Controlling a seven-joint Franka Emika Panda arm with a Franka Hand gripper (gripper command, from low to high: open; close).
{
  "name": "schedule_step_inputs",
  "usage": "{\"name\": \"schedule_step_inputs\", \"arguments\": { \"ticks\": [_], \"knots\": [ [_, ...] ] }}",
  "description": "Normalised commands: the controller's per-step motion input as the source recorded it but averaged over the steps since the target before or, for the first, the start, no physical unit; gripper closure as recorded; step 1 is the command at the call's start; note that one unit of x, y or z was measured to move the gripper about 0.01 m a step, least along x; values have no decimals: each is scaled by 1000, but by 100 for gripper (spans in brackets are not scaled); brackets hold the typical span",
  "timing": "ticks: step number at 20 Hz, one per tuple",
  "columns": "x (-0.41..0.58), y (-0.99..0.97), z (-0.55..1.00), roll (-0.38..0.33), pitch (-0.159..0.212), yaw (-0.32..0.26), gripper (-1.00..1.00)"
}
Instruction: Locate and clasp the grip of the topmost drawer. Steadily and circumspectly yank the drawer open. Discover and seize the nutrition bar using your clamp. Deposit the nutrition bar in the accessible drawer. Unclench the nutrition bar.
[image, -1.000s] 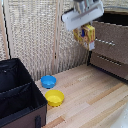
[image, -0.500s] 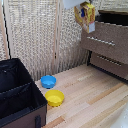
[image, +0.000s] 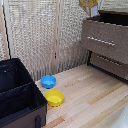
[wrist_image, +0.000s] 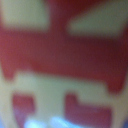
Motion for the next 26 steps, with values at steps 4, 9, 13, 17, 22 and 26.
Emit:
{"name": "schedule_step_inputs", "arguments": {
  "ticks": [4, 9, 13, 17, 22, 26],
  "knots": [
    [9, -844, 800, 23, 115, -14, 100],
    [0, -962, 610, 57, 113, 15, 100],
    [-19, -973, 476, 53, 132, 10, 100],
    [-66, -980, 421, 60, 144, 2, 100],
    [-68, -574, -16, 36, 118, 68, 100],
    [82, 1, -256, 2, 10, 19, -100]
  ]
}}
